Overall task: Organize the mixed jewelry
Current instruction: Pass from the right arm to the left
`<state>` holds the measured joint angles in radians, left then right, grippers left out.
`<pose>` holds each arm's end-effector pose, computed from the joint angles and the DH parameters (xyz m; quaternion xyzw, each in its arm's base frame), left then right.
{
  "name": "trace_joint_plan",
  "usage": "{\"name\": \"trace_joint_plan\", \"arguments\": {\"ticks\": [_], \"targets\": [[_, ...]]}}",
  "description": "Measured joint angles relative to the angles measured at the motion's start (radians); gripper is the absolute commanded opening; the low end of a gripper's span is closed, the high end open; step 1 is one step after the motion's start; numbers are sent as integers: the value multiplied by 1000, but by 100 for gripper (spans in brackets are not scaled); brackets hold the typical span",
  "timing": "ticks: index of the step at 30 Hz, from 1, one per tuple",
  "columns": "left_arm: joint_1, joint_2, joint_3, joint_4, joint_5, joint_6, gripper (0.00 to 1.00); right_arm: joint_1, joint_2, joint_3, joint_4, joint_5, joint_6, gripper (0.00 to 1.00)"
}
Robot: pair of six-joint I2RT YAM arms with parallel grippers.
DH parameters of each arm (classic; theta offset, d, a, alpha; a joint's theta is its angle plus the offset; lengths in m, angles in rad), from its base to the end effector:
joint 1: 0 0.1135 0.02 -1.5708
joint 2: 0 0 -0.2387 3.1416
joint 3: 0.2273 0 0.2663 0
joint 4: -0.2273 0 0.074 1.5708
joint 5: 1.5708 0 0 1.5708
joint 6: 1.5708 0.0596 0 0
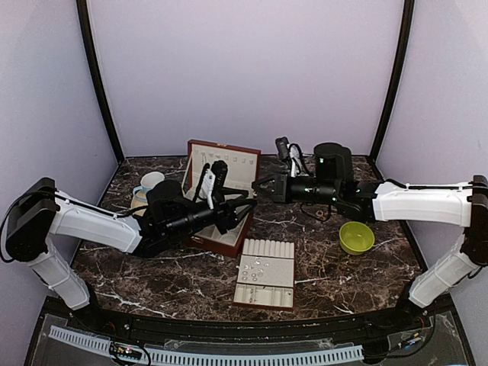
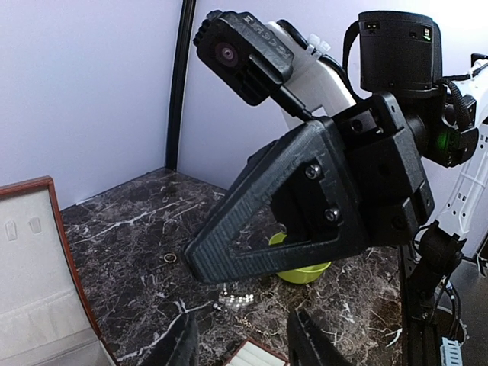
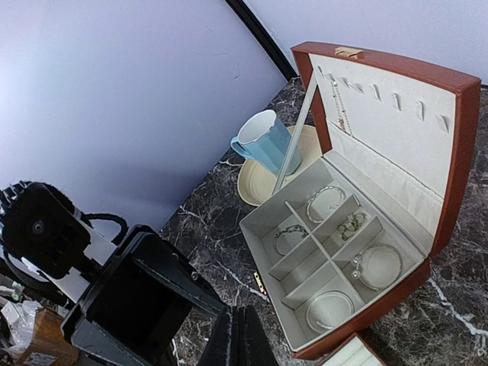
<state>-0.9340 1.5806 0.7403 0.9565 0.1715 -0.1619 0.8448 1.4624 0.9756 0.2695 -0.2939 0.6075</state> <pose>0.2130 -0.3051 0.2144 0.3087 0.5896 -0.4363 0.6056 0.2390 0.2953 0.2542 -0.1823 0.7549 0.4967 0.3874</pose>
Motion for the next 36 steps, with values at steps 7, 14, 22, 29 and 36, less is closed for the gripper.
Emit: {"name": "trace_joint_plan", "arguments": {"ticks": [7,14,22,29,36], "targets": [[0,12,13,10,0,2,34,1,3,0,-1,-6,-4,0],[0,14,14,15,0,2,28,4,15,2,-4,-12,-5,0],[0,32,29,14,2,2,30,5,15,9,-5,-14,-4,0],[0,35,30,14,1,2,24,6,15,10,-5,-23,-4,0],[0,35,30,13,0,2,13,6,15,10,-5,-24,-4,0]]}}
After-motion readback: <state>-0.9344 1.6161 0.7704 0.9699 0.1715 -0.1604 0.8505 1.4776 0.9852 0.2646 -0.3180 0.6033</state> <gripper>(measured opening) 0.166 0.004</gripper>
